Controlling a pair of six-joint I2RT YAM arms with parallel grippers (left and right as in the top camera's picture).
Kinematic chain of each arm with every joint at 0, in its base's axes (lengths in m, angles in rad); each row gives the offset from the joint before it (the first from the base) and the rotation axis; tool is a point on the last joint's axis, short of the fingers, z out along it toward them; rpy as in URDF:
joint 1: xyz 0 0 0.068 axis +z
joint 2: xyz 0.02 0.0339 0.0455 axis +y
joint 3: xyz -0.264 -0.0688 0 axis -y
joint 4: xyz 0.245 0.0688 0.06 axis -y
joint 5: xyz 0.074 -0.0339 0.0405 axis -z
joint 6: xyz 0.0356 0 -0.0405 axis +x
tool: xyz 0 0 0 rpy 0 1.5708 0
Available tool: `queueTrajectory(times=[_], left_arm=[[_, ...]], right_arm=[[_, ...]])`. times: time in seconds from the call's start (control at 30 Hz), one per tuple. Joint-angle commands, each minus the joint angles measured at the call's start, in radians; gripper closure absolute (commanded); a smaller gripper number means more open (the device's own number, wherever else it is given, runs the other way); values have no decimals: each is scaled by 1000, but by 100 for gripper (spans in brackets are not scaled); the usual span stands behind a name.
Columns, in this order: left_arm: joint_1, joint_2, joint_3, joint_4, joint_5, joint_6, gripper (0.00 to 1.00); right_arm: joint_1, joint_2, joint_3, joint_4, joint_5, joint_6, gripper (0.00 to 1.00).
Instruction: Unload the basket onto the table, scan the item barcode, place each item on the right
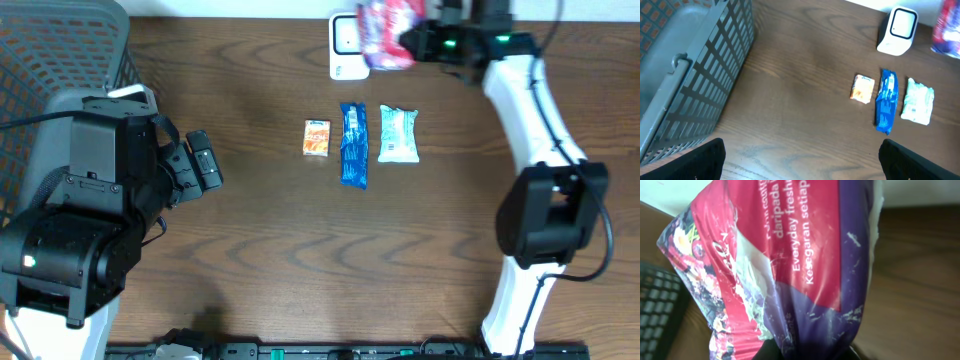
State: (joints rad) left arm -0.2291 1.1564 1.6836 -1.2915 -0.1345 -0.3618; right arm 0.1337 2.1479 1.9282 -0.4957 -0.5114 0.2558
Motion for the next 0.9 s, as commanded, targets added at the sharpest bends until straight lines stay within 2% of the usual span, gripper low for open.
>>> queueTrajectory(times=[0.0,0.2,0.4,0.7,0.87], left_arm=[[5,-1,3,-3,-12,13,2],[5,-1,3,-3,-12,13,2],[5,-1,3,-3,-12,13,2],[5,-1,3,-3,-12,13,2],[5,-1,3,-3,-12,13,2]], right_arm=[[102,44,7,70,149,170,99],[165,116,7,164,305,219,99],[129,148,8,206,315,185,99],[-90,6,75,63,258,125,99],[-261,-57,75,-103,306,68,99]])
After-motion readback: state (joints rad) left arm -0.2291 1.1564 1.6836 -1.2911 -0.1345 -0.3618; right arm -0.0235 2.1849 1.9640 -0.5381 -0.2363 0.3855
